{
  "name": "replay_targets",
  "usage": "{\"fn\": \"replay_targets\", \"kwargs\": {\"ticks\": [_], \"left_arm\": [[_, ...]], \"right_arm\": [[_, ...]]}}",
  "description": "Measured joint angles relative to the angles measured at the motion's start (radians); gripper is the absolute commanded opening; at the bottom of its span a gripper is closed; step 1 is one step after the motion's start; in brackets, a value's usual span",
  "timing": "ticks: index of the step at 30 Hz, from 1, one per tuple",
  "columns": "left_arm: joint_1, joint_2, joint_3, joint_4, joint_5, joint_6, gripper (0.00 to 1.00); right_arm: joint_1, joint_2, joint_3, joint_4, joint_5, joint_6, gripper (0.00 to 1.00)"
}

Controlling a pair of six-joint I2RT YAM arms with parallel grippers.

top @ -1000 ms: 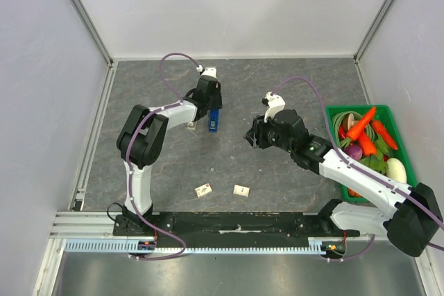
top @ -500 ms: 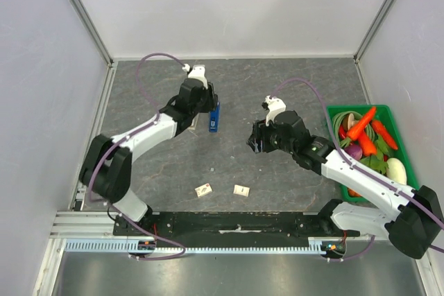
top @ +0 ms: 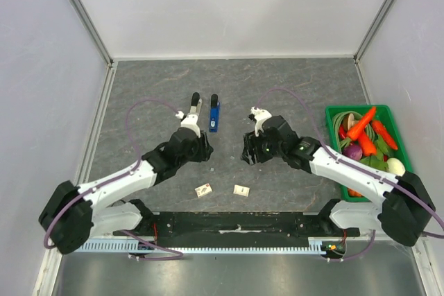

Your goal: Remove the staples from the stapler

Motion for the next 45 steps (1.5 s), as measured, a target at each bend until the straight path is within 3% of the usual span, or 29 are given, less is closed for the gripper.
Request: {"fn": "replay_targets", "kwargs": {"ticks": [8,17,28,45], "left_arm": [[-0.001,-0.278,-0.17,-0.023,-0.019,-0.122,0.47],[-0.005,-0.422,-0.186,-0.079,0.0,-0.172,0.47],[-0.005,-0.654,-0.196,-0.174,-0.023,-0.196,0.47],[-0.005,-0.727,-0.196,-0.224,-0.027,-0.201,0.47]], "right_arm": [[0.116,0.125,0.01,0.023,0.003,0.032,0.63],[0.225,0.364,0.145,0.056,0.059,0.063,0.64],[0.293,0.514,0.252,0.091,0.214,0.229,0.7],[0.359,0.65,0.367,0.042,0.415,0.476,0.71]]}}
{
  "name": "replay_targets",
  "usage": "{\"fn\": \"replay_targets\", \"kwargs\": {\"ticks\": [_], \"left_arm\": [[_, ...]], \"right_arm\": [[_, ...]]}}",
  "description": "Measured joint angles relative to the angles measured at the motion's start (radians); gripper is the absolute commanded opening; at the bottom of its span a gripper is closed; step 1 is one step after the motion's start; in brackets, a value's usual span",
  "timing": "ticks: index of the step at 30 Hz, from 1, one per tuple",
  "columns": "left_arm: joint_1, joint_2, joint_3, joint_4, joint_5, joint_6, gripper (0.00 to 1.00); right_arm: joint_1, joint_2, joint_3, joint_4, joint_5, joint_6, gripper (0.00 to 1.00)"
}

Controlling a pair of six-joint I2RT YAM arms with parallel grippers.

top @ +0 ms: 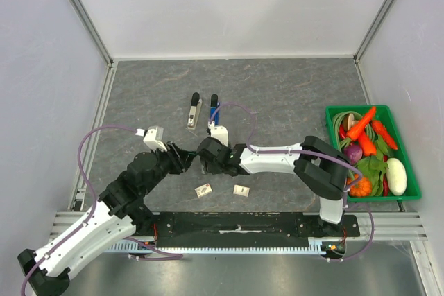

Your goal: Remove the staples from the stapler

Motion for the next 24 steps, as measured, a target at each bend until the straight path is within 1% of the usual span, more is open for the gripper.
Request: {"fn": "replay_targets", "kwargs": {"ticks": [5,14,19,24], "left_arm": [[0.0,-0.017,0.0,-0.003,0.011,0.0,0.47],[0.0,-0.073,0.0,-0.028,0.02,0.0,0.47],[0.0,-0.084,0.0,-0.043,0.023,0.0,0.47],[0.001,-0.096,0.0,-0.077,0.016,0.0,0.47]], "right_arm": [[0.016,0.032,0.038,-0.043,0.042,0.04,0.7],[0.043,0.061,0.076,-0.089,0.088,0.092,0.61],[0.055,0.064,0.079,-0.111,0.117,0.116,0.51],[0.066,0.085,0.107,-0.138,0.142,0.128,0.43]]}}
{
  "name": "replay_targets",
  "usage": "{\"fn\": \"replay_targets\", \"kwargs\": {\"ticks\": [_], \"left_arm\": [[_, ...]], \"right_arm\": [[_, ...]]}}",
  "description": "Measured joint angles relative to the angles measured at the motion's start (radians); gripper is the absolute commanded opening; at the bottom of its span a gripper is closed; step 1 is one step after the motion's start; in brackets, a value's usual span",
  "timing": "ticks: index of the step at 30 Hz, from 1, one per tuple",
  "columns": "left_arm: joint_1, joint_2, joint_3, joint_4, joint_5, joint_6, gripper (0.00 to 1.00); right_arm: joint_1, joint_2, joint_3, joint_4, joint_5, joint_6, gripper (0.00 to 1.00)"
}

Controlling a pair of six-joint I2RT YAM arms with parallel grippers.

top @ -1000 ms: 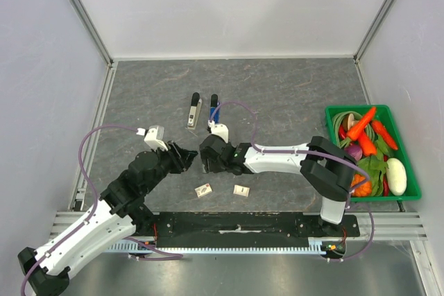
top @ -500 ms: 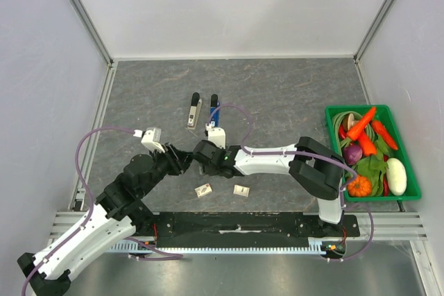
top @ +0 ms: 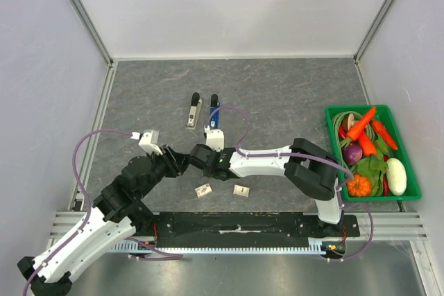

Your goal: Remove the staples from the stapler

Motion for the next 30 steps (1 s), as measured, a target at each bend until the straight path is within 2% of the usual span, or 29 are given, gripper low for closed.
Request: {"fn": "replay_targets", "kwargs": {"ticks": [15,21,30], "left_arm": [[0.002,-0.019,0.0,-0.06,-0.026,0.001,0.48],[0.003,-0.019,0.0,-0.067,-0.036,0.002,0.48],[0.005,-0.01,0.0,-0.071,-0.042,0.002,0.48]], "right_arm": [[0.013,0.04,0.052,-0.061,0.065,0.006,0.23],[0.013,0.049,0.069,-0.079,0.078,0.005,0.18],[0.013,0.054,0.079,-0.098,0.096,-0.023,0.18]]}}
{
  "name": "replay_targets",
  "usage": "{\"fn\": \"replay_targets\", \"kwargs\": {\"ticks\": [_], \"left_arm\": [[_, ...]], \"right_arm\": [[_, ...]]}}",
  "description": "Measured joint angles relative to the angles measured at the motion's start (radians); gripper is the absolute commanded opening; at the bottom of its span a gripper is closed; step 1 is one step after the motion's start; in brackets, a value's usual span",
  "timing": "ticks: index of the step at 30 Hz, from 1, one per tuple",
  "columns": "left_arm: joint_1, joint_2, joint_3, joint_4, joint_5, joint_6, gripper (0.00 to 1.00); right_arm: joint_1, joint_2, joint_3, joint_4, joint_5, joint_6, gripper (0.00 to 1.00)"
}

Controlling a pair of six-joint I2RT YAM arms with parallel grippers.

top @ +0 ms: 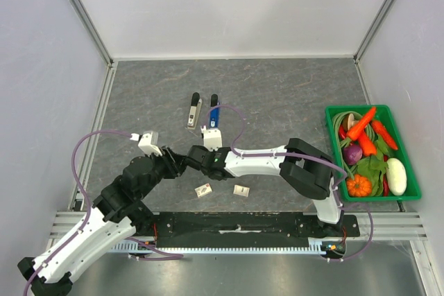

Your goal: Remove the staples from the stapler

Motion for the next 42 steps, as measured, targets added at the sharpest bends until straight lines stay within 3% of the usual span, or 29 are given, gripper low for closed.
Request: {"fn": "replay_targets", "kwargs": {"ticks": [6,21,42], "left_arm": [[-0.003,0.013,0.009,0.021,0.036,0.0,0.48],[-0.006,0.103,0.039,0.089,0.093,0.0,0.48],[-0.006,0.178,0.039,0.15,0.098,-0.005,0.47]], "right_arm": [[0.001,-0.071,-0.054,-0.016,-0.006,-0.064,0.19],[0.001,-0.538,-0.411,-0.062,-0.077,-0.208,0.2],[0.061,-0.558,-0.523,0.017,-0.198,-0.204,0.22]]}}
